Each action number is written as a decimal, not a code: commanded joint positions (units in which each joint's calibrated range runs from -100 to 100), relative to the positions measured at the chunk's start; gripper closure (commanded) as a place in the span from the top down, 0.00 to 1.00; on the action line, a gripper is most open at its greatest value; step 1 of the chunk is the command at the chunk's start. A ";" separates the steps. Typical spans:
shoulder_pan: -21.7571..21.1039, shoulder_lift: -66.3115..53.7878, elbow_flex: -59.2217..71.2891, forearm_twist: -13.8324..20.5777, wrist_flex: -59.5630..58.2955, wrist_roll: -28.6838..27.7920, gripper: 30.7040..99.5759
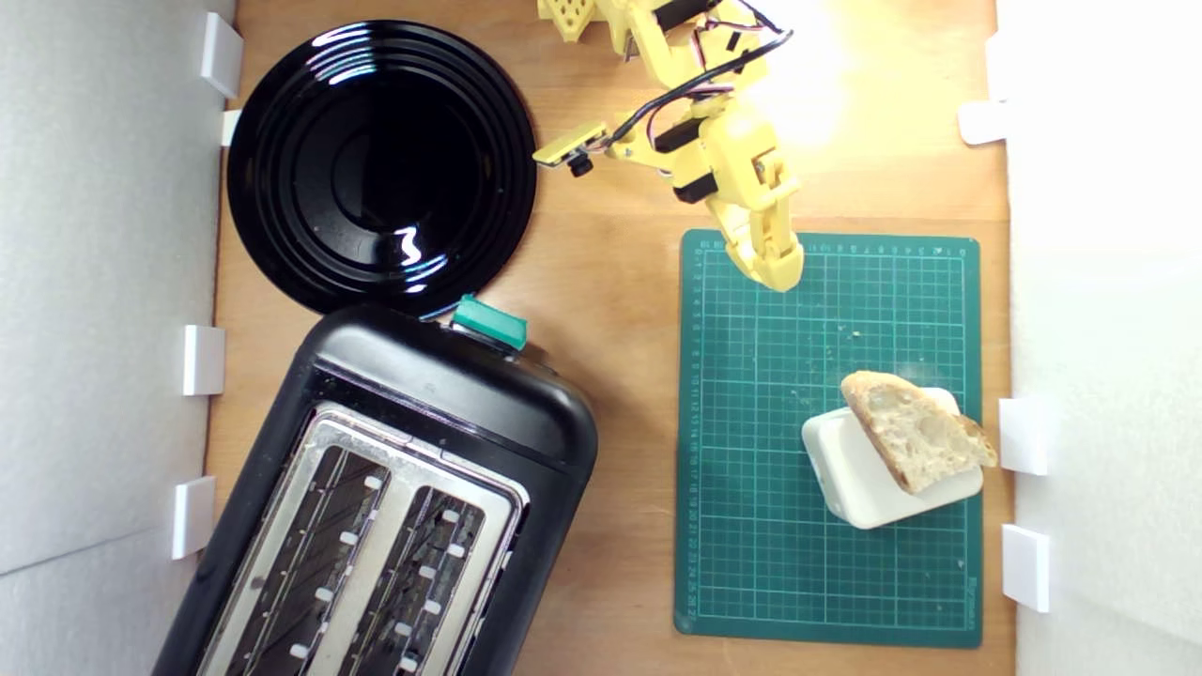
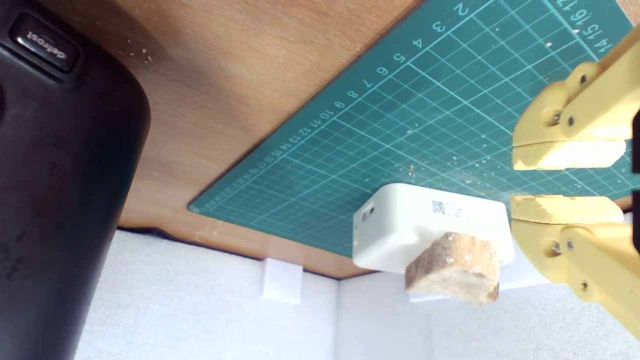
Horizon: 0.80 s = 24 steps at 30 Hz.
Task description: Pick bread and place in toaster
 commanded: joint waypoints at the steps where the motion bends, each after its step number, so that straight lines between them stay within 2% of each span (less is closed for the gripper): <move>1: -0.91 -0.10 -0.42 0.14 -1.99 0.18 0.39; 4: -0.91 -0.10 -0.42 0.14 -1.99 0.18 0.42; 8: -0.91 -0.10 -0.42 0.14 -1.99 -0.14 0.57; 10: -0.91 -0.10 -0.42 0.05 -1.99 -0.24 0.61; 21: -0.91 -0.27 -0.42 0.14 -1.99 0.18 0.63; 24: -0.91 -0.60 -0.42 0.14 -1.99 0.18 0.69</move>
